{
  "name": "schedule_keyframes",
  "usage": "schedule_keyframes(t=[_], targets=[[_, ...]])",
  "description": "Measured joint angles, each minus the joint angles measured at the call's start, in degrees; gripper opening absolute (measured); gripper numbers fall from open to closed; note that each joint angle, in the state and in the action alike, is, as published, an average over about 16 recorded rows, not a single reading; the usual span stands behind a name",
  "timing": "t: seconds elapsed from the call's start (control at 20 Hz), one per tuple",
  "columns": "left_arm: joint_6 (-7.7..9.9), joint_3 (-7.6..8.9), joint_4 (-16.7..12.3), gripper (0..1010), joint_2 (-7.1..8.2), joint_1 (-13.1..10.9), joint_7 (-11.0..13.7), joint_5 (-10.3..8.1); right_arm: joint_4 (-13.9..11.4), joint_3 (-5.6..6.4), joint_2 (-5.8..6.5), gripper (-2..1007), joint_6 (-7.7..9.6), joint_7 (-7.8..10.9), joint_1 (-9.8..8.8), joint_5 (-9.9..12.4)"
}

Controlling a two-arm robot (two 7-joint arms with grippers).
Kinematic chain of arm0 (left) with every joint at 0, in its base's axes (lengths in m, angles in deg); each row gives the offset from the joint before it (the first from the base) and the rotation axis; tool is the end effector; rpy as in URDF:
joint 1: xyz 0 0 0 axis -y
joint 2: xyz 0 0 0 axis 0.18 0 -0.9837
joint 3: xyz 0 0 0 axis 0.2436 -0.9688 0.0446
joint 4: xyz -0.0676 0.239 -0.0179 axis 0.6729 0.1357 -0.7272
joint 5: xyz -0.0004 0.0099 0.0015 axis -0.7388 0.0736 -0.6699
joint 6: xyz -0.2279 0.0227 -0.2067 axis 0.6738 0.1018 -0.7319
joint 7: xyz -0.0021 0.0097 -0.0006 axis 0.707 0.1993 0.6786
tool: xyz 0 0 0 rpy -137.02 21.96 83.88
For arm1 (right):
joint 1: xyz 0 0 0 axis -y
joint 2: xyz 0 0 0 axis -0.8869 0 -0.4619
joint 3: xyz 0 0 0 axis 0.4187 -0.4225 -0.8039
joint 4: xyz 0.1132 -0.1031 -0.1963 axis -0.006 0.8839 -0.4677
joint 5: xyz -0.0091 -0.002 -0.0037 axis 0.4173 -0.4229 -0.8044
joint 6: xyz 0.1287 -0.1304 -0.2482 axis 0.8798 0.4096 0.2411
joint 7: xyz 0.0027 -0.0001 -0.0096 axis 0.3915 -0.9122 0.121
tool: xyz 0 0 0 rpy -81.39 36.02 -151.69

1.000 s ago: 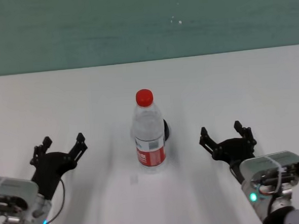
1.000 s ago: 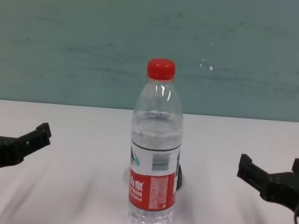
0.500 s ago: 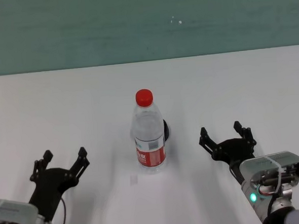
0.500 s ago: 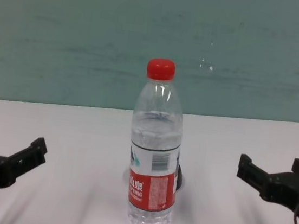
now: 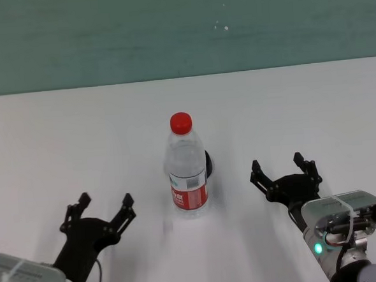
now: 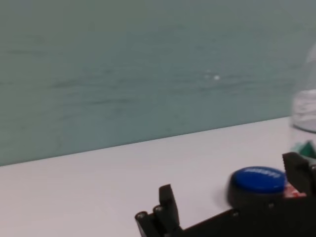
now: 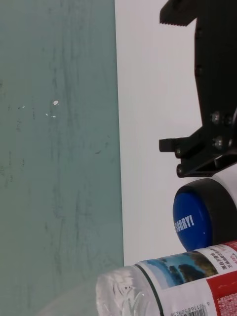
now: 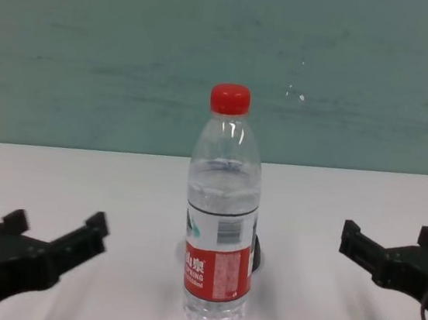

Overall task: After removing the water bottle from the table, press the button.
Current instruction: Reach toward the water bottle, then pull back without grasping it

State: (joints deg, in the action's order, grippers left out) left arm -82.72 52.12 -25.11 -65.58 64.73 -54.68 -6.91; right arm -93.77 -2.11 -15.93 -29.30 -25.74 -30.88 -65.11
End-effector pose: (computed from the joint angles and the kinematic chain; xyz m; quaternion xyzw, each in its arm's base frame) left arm 0.2599 0.0107 -0.2866 0.0136 -0.0312 0.6002 0.7991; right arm 0.3023 0.0458 -0.2665 0.0184 0.0179 -0.6311 0.7753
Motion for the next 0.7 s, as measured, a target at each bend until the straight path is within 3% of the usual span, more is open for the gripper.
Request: schedule_keyframes(t=[0.7], targets=[[-0.68,-3.91,1.28,1003,0.79,1.95,2.25,0.09,0.00,0.00,0.00,1002,0.00,0.00,0.00,0.00]])
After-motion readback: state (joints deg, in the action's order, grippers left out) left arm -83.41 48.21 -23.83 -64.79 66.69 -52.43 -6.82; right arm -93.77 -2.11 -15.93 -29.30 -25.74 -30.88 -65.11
